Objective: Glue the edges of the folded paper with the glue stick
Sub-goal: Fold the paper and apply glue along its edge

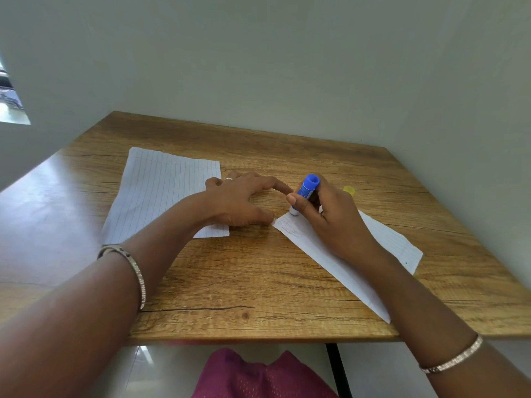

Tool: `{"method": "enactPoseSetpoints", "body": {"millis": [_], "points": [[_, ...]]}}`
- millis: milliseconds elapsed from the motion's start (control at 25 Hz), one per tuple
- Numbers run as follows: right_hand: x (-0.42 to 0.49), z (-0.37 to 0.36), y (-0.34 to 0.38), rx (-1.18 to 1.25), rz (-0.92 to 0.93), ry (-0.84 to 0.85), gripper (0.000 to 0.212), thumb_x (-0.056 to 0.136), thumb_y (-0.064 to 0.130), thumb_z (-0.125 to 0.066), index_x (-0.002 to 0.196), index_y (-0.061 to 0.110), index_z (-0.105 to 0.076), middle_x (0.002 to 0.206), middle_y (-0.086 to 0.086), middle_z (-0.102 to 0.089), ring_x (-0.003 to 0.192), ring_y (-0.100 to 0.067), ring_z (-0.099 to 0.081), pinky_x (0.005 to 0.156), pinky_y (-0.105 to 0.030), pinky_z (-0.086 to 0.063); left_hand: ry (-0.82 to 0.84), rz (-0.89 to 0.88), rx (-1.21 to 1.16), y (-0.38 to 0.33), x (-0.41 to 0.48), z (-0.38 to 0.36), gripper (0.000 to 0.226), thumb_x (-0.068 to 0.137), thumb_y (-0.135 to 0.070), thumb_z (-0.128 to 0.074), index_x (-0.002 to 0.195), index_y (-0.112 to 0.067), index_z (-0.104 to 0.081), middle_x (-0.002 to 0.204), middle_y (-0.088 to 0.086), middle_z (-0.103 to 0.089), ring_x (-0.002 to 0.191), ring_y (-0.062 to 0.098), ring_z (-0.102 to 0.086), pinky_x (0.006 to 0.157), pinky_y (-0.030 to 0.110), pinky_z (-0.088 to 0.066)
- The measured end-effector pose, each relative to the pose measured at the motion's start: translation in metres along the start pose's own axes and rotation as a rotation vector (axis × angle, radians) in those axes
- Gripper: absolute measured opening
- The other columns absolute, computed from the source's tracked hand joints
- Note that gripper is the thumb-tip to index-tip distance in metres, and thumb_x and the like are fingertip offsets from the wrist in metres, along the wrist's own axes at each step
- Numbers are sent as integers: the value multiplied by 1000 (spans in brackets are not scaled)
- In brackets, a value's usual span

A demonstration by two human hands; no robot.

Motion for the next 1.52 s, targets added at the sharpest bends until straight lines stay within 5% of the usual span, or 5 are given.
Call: {"method": "enactPoseSetpoints", "body": {"millis": [440, 720, 1000, 1240, 1520], "points": [[11, 12, -27, -58, -69, -34, 32, 98, 42, -60, 99, 10, -62, 83, -4, -73, 70, -13, -58, 66, -22, -42, 25, -25, -2, -5, -4, 1, 38, 87, -46, -65, 115, -68, -54, 158, -18, -29, 150, 21, -15, 115, 62, -6], [17, 22, -39, -71, -123, -40, 30, 98, 39, -61, 102, 9, -62, 86, -5, -73, 74, -17, -61, 65, -15, -39, 37, -22, 10, -7, -6, 1, 35, 87, -46, -64, 113, -68, -58, 160, -19, -25, 151, 21, -12, 115, 61, -3], [22, 25, -47, -106, -172, -67, 32, 97, 37, -63, 106, 7, -62, 80, -5, -66, 64, -10, -51, 60, -21, -37, 42, -14, -6, -8, -6, 1, 34, 87, -45, -66, 112, -67, -59, 160, -18, -25, 151, 23, -10, 116, 62, -2], [15, 29, -47, -8, -198, -193, 30, 98, 38, -61, 98, 8, -60, 81, -14, -71, 74, -30, -68, 70, -38, -52, 36, -9, -21, -9, -7, 2, 33, 87, -45, -66, 110, -67, -59, 159, -19, -26, 151, 23, -10, 116, 61, -2], [12, 27, -42, -74, -144, -186, 28, 97, 36, -63, 91, 9, -59, 70, -6, -62, 60, -12, -50, 57, -16, -35, 41, -5, -23, -10, -8, 1, 31, 88, -44, -66, 109, -67, -60, 158, -19, -27, 151, 22, -10, 115, 61, -1]]}}
Point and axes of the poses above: each hand's wrist, its own x-axis towards the middle knuckle, its own z-axis out of the back of the hand, y = z × x, the point moved 4 cm from there along x, towards the middle knuckle
